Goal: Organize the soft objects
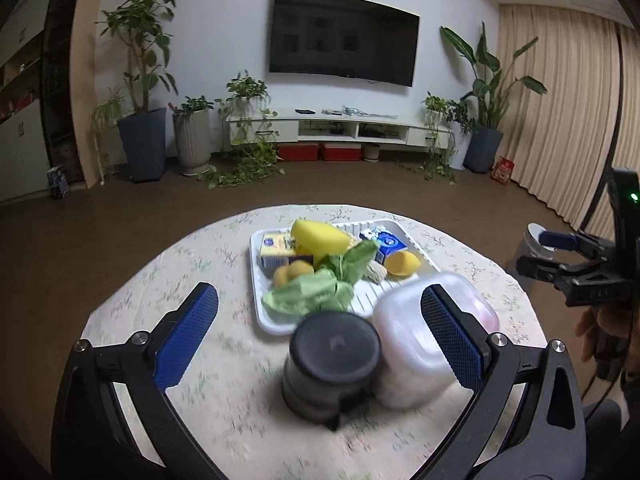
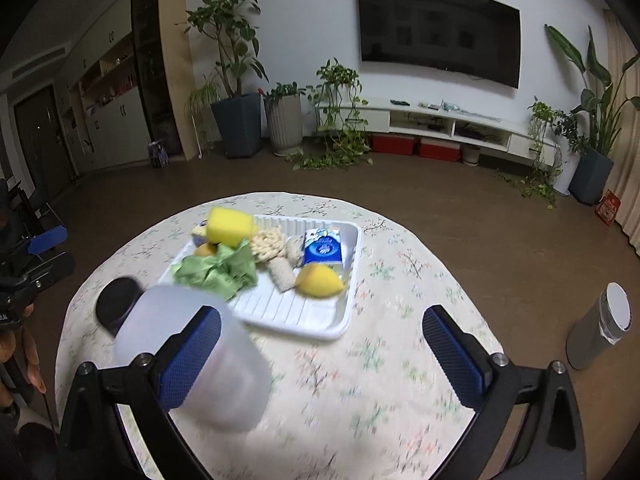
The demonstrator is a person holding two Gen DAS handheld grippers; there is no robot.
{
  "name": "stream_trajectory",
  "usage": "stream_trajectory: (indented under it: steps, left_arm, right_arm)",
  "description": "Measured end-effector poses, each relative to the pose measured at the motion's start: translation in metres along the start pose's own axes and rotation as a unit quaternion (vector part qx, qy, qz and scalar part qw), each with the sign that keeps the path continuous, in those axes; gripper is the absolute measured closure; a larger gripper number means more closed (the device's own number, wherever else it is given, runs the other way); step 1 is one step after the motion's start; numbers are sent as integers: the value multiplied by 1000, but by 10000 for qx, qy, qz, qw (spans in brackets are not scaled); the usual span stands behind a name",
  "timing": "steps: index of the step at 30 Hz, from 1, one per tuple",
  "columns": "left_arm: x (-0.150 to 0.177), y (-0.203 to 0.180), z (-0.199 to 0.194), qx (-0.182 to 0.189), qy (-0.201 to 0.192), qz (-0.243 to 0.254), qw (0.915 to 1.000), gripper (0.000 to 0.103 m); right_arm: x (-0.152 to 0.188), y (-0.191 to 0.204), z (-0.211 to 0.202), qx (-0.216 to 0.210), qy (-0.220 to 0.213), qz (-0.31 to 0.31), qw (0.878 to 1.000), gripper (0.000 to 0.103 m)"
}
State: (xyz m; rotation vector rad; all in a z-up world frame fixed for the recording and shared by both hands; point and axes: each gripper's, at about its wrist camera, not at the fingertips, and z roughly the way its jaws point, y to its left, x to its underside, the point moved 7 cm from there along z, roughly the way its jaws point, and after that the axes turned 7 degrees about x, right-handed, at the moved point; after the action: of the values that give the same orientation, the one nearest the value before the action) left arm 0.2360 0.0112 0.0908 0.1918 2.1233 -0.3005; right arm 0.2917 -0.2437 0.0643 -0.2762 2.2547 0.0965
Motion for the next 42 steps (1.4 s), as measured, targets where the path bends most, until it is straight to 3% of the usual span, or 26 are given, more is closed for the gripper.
stream_trajectory:
  steps: [9, 17, 21, 24, 27, 34, 42]
  left_arm:
    - [52, -11, -33, -356, 63, -444, 9984, 0]
    - [76, -18, -39, -575, 180, -398, 9974, 0]
    - [84, -22, -39, -586, 201, -360, 9974, 0]
    - [91, -19, -34, -836, 293, -401, 9953, 0]
    - [98, -20, -29, -782, 330, -416, 9955, 0]
    - [120, -17, -9, -835, 570, -533, 9934, 0]
    - [121, -14, -6, -810, 463, -564, 9940, 0]
  right_arm:
    - [66, 21, -51, 66, -259, 204, 9994, 0]
    - [110, 40, -54, 190, -349, 355, 9986, 0]
    - [113, 47, -54, 294, -444, 290, 9982, 0]
    - [109, 48, -57, 353, -610, 275, 9971, 0]
    - [110, 49, -57, 340, -686, 304, 9966, 0]
    - [118, 50, -45, 328, -619, 346, 9969, 0]
    - [125, 63, -32, 331, -471, 200, 9981, 0]
